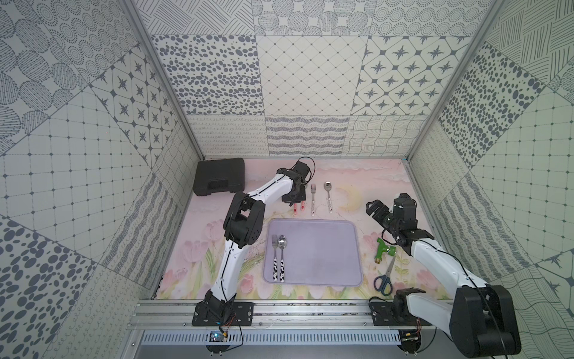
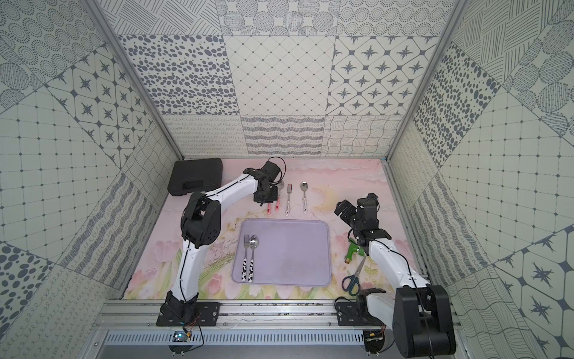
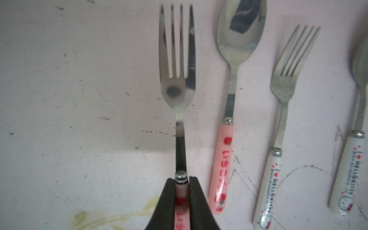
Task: Set the spoon and fork side by side
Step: Pick up the fork at the center of the board, then place the fork on the tray.
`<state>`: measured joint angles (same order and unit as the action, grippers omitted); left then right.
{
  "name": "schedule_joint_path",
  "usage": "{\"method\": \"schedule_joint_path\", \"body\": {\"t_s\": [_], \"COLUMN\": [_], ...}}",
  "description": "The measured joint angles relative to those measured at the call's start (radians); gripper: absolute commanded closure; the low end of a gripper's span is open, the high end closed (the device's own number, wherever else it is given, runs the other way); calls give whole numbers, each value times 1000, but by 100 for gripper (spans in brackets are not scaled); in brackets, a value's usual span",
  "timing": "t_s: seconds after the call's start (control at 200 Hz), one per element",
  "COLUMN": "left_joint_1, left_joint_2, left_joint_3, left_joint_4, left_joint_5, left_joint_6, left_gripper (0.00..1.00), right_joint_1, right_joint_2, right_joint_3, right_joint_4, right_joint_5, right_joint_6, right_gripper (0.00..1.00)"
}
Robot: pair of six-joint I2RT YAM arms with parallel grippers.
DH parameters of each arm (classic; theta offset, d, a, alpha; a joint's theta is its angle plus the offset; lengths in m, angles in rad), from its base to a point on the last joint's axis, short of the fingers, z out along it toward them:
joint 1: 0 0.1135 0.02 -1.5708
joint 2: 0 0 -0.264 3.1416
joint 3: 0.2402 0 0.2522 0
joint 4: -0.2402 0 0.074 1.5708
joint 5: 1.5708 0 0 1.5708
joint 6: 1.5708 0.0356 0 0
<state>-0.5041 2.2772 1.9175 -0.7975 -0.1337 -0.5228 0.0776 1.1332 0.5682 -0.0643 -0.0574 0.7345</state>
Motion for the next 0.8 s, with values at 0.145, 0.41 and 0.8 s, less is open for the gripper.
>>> {"method": "schedule_joint_path", "body": {"t_s": [0.145, 0.41, 0.8], "left_joint_1": [-19, -61, -153], "left_joint_2": [-45, -154, -320], "left_joint_3": [-38, -176, -405], "left_joint_4": [0, 14, 51], "left_joint_5": [-5, -8, -27], "left_joint_6": [-7, -39, -122], "left_gripper": [100, 100, 100], "right_joint_1": [0, 0, 0], "right_joint_2": [-2, -2, -2], "right_joint_3": [0, 0, 0], "right_joint_4": [-1, 0, 0], "right_joint_5": [-3, -3, -3], "right_joint_6": [0, 0, 1], "right_gripper": [3, 3, 3]}}
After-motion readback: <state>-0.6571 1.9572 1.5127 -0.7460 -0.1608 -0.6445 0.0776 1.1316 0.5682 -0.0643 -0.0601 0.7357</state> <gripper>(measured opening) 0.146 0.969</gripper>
